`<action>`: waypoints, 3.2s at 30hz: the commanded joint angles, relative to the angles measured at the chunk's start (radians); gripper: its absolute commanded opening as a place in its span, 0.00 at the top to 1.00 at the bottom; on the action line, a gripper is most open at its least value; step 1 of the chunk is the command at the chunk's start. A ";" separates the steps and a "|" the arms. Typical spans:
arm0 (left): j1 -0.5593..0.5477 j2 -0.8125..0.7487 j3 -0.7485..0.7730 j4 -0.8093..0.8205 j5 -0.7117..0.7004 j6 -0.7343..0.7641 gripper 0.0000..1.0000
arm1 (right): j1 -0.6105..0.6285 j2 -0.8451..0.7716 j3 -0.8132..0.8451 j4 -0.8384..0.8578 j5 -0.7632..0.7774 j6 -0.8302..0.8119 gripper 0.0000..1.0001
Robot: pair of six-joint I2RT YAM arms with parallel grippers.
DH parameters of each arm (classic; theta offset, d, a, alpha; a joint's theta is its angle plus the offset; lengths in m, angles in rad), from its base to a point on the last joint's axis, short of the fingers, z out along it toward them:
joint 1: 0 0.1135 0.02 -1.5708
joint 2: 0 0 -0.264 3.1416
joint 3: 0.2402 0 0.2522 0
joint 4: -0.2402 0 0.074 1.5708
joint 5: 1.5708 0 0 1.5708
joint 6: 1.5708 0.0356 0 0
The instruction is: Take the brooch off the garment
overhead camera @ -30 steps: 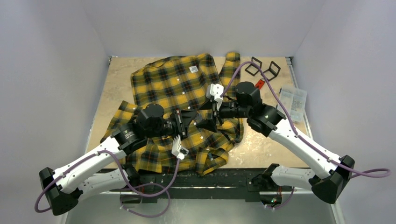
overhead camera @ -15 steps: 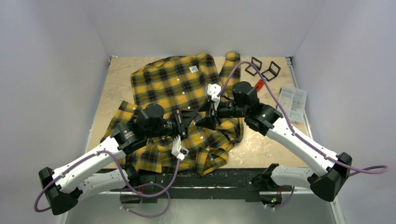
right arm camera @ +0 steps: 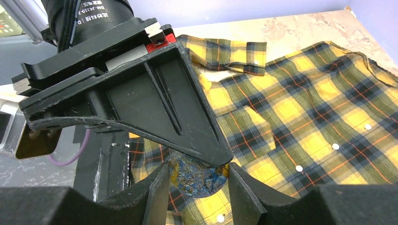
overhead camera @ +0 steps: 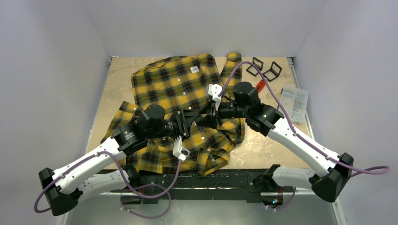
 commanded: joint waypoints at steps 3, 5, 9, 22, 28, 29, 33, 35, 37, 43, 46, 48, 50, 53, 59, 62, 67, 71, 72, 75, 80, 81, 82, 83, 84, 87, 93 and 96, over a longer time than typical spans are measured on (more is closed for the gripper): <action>-0.004 -0.023 0.001 0.011 -0.044 -0.076 0.58 | 0.004 -0.017 0.013 0.029 -0.002 0.050 0.67; -0.002 -0.031 -0.005 0.013 -0.076 -0.118 0.50 | -0.009 -0.018 0.010 0.023 0.000 0.061 0.67; 0.049 -0.045 0.003 -0.008 -0.114 -0.311 0.44 | -0.115 0.016 0.033 -0.003 -0.036 0.112 0.67; 0.356 -0.023 0.090 -0.093 -0.141 -0.982 0.38 | -0.593 0.370 0.284 -0.128 0.153 0.163 0.69; 0.358 -0.028 0.107 -0.128 -0.152 -1.090 0.38 | -0.747 0.540 0.382 -0.093 0.291 0.256 0.70; 0.359 -0.031 0.107 -0.132 -0.154 -1.095 0.38 | -0.757 0.568 0.394 -0.088 0.311 0.264 0.70; 0.362 -0.029 0.116 -0.155 -0.154 -1.107 0.38 | -0.827 0.656 0.431 -0.029 0.402 0.268 0.72; 0.363 -0.016 0.125 -0.162 -0.150 -1.119 0.37 | -0.842 0.707 0.452 0.005 0.452 0.262 0.72; 0.364 0.000 0.135 -0.166 -0.146 -1.130 0.37 | -0.854 0.757 0.482 0.021 0.501 0.278 0.73; 0.367 0.035 0.163 -0.174 -0.141 -1.142 0.37 | -0.868 0.877 0.574 0.035 0.599 0.283 0.74; 0.370 0.048 0.168 -0.175 -0.137 -1.141 0.37 | -0.875 0.926 0.604 0.048 0.610 0.274 0.74; 0.372 0.057 0.171 -0.175 -0.137 -1.140 0.37 | -0.880 0.958 0.636 0.052 0.610 0.272 0.74; 0.374 0.063 0.174 -0.179 -0.136 -1.139 0.37 | -0.885 0.992 0.659 0.058 0.625 0.268 0.75; 0.376 0.073 0.179 -0.181 -0.136 -1.140 0.37 | -0.891 1.033 0.696 0.066 0.630 0.268 0.75; 0.383 0.094 0.192 -0.190 -0.132 -1.139 0.37 | -0.895 1.091 0.746 0.079 0.645 0.286 0.79; 0.385 0.104 0.197 -0.191 -0.127 -1.137 0.37 | -0.895 1.108 0.756 0.090 0.672 0.288 0.80; 0.386 0.120 0.209 -0.194 -0.115 -1.140 0.37 | -0.895 1.137 0.773 0.100 0.685 0.292 0.80; 0.388 0.126 0.210 -0.196 -0.111 -1.131 0.37 | -0.895 1.153 0.785 0.115 0.706 0.288 0.80; 0.389 0.127 0.210 -0.198 -0.109 -1.130 0.37 | -0.895 1.156 0.787 0.118 0.710 0.287 0.80; 0.389 0.134 0.216 -0.206 -0.101 -1.130 0.37 | -0.895 1.169 0.799 0.116 0.717 0.287 0.80; 0.389 0.149 0.236 -0.213 -0.092 -1.137 0.37 | -0.895 1.185 0.826 0.103 0.725 0.291 0.80; 0.389 0.153 0.241 -0.213 -0.092 -1.139 0.37 | -0.895 1.191 0.835 0.097 0.731 0.294 0.79; 0.389 0.159 0.246 -0.214 -0.092 -1.140 0.37 | -0.895 1.195 0.841 0.092 0.737 0.296 0.79; 0.389 0.164 0.251 -0.214 -0.092 -1.141 0.37 | -0.895 1.198 0.844 0.089 0.740 0.298 0.79; 0.389 0.169 0.256 -0.214 -0.091 -1.144 0.37 | -0.894 1.199 0.847 0.087 0.741 0.299 0.79; 0.389 0.177 0.264 -0.214 -0.084 -1.144 0.37 | -0.895 1.205 0.856 0.081 0.746 0.300 0.78; 0.389 0.179 0.270 -0.216 -0.086 -1.145 0.37 | -0.894 1.230 0.900 0.049 0.751 0.297 0.79; 0.389 0.179 0.272 -0.222 -0.087 -1.149 0.37 | -0.894 1.237 0.911 0.042 0.763 0.295 0.80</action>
